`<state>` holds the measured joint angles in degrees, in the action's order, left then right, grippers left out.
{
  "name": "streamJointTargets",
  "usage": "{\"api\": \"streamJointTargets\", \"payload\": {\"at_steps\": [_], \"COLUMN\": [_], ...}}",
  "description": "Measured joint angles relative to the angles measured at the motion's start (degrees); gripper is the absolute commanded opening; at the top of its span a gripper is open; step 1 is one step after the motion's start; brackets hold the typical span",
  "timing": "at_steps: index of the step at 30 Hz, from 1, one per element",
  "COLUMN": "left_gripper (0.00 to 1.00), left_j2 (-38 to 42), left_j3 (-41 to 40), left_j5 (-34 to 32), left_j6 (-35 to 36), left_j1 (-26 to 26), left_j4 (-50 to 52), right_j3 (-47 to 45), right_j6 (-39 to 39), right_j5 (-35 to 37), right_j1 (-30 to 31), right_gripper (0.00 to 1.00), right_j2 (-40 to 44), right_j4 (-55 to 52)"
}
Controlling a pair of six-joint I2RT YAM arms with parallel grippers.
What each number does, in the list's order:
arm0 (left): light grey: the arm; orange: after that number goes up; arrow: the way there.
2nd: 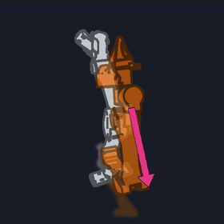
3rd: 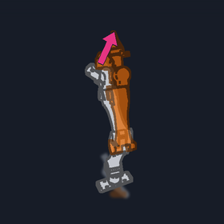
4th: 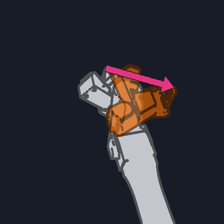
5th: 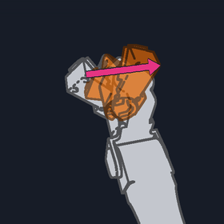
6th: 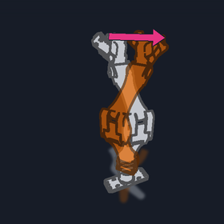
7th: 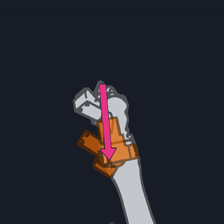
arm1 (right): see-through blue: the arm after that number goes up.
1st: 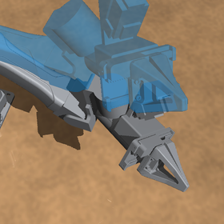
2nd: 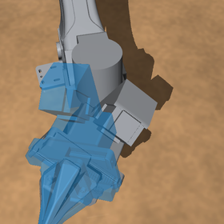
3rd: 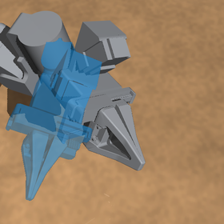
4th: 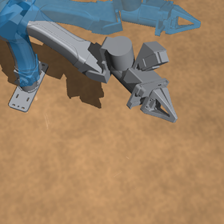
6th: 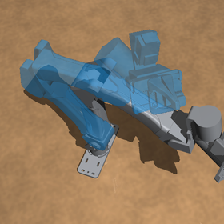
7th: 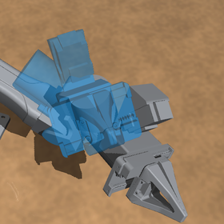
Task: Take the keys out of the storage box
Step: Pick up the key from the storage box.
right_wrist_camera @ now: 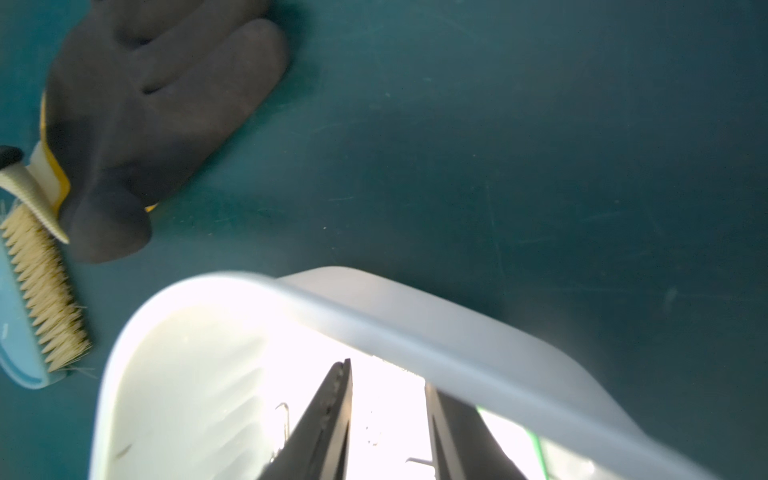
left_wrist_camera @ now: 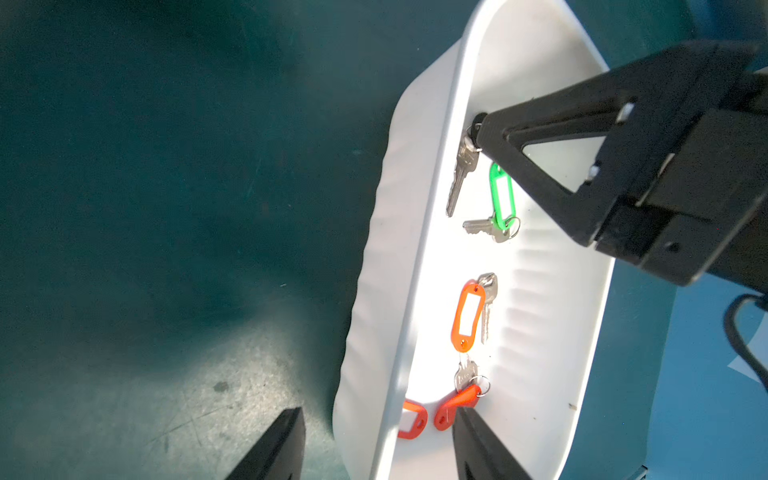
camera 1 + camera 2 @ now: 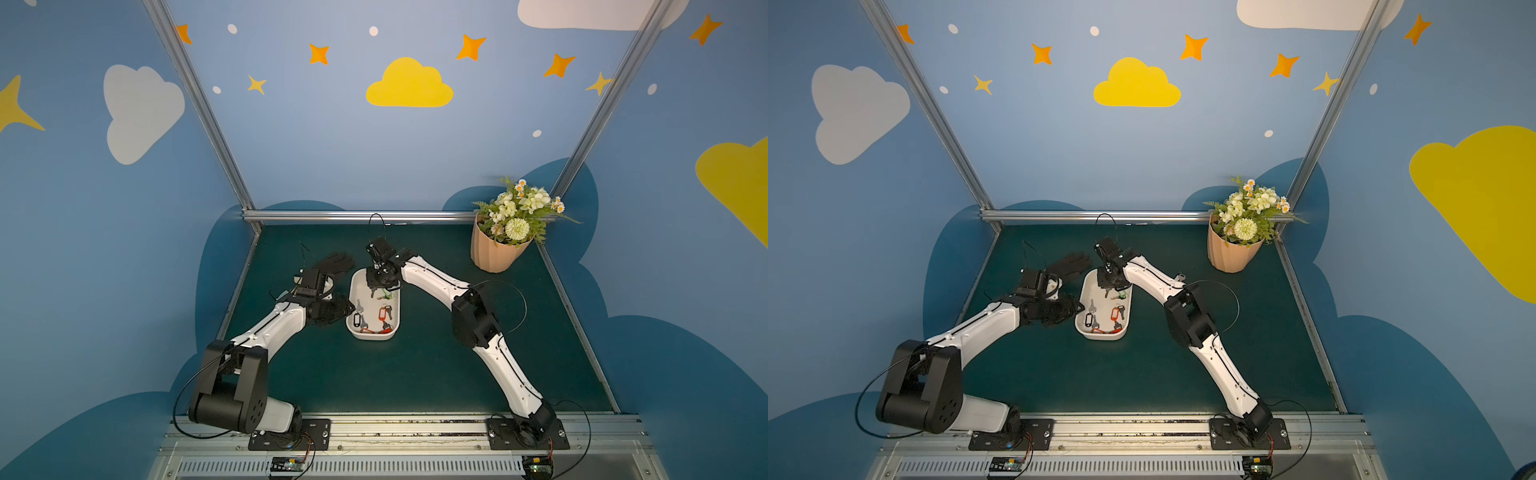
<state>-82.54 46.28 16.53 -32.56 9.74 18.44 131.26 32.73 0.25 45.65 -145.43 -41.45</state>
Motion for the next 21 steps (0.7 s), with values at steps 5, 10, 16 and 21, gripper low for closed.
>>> {"api": "streamJointTargets", "payload": {"at_steps": [5, 10, 16, 21], "left_gripper": [0.63, 0.63, 0.63, 0.63], "left_j2": [-0.07, -0.13, -0.28, -0.31], "left_j3": [0.00, 0.00, 0.00, 0.00], "left_j5": [0.00, 0.00, 0.02, 0.00], "left_j6": [0.02, 0.02, 0.02, 0.02], "left_j1": [0.00, 0.00, 0.00, 0.00], "left_j4": [-0.02, -0.04, -0.07, -0.07], "right_j3": [0.09, 1.36, 1.64, 2.62], "right_j6": [-0.17, -0.46, -0.59, -1.09], "right_j5": [1.29, 2.21, 3.17, 4.46], "right_j1": [0.22, 0.46, 0.59, 0.76], "right_gripper": [0.35, 0.31, 0.31, 0.28], "right_j2": [-0.07, -0.87, -1.57, -2.23], "right_j4": [-0.48, -0.83, -1.03, -1.44]}}
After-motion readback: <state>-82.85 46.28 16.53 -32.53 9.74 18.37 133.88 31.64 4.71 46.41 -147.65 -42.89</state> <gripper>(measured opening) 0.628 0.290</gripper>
